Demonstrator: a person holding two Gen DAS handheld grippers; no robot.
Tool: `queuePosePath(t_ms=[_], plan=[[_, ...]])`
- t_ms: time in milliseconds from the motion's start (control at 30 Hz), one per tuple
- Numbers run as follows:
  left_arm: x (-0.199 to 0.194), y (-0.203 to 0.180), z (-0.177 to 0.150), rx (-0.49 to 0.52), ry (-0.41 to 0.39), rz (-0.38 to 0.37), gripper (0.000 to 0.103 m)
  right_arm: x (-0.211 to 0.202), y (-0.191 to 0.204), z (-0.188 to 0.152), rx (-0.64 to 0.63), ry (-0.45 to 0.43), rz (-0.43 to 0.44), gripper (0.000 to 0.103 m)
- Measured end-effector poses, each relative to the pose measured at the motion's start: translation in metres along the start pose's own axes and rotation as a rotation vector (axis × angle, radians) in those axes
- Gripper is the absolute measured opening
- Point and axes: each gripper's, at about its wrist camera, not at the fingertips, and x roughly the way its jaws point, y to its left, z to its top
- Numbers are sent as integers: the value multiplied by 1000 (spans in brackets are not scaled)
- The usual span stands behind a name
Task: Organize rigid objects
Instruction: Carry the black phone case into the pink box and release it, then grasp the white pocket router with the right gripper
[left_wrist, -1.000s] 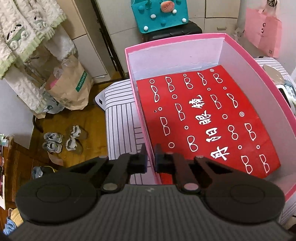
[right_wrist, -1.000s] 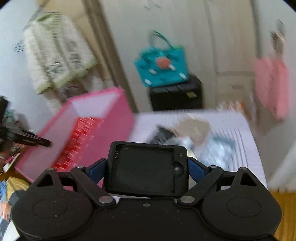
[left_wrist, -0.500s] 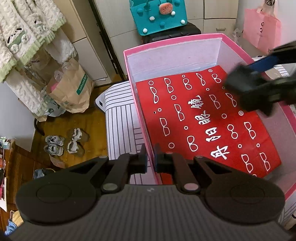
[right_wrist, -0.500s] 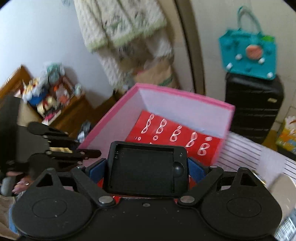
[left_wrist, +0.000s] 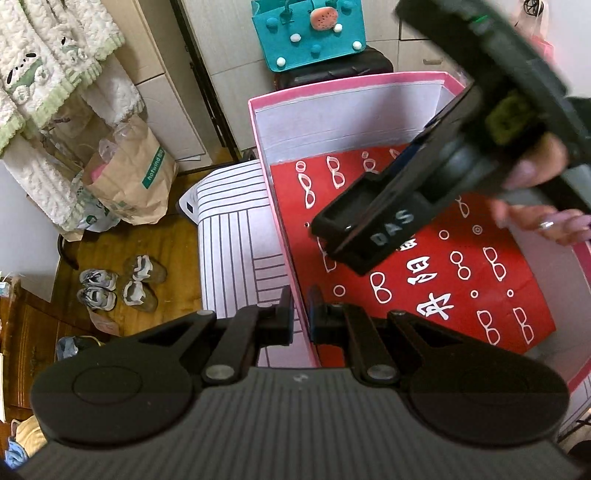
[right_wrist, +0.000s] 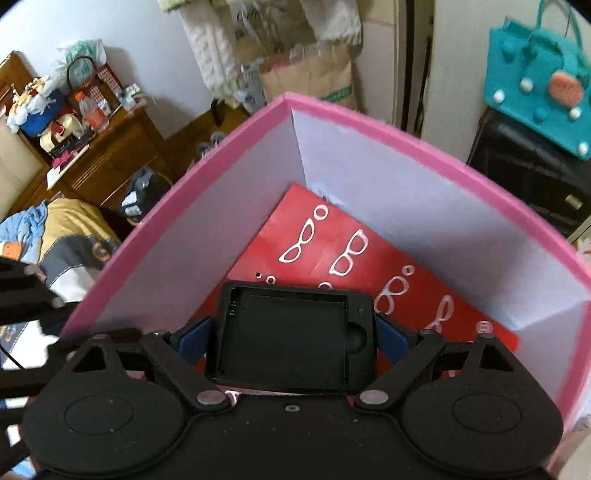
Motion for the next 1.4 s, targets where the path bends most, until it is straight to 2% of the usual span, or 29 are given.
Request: queuePosePath(t_ms=[200,300,433,500,600,700,767,867,967,1000,1067,1100,1133,1267,1400], plan=[[1,1,0,7,1,-6,7,-33,-2,-5,-18,-75,-34,94],[1,2,-1,5,-1,-4,7,-75,-4,-19,-12,-179,-9,94],[1,1,-1,9,-6,-3,7,-134,-9,-52,11,-308,13,95],[1,1,-1,15,-9,-5,7,-153,-14,-65,23,-328,-5,95],[1,1,-1,20,-7,-12,8,-175,-22,-95,52,-382,-21,95],[1,3,0,15,-3,-22,8,-194,-32,-130,55,-505,19,94],[1,3,-1,13,-4,-22,8,-198,-40,-149,75,-569,14,95],[1,3,-1,11,-5,-20,8,-196,-50,-171,90,-592,-44,94],[1,3,-1,9,-6,-21,8,-190,-61,-193,84,-598,-145,93],[1,3,-1,10,-5,-22,8,-188,-64,-200,99,-612,-196,93],[1,3,-1,9,-3,-25,9,-181,-69,-212,122,-630,-375,93],[1,3,-1,10,-2,-25,9,-178,-73,-218,117,-631,-431,93],[1,3,-1,9,-3,-25,9,-176,-76,-223,128,-631,-450,93],[1,3,-1,7,-4,-24,9,-162,-99,-232,208,-587,-417,93],[3,3,-1,-10,12,-31,9,-144,-113,-240,309,-535,-273,91]])
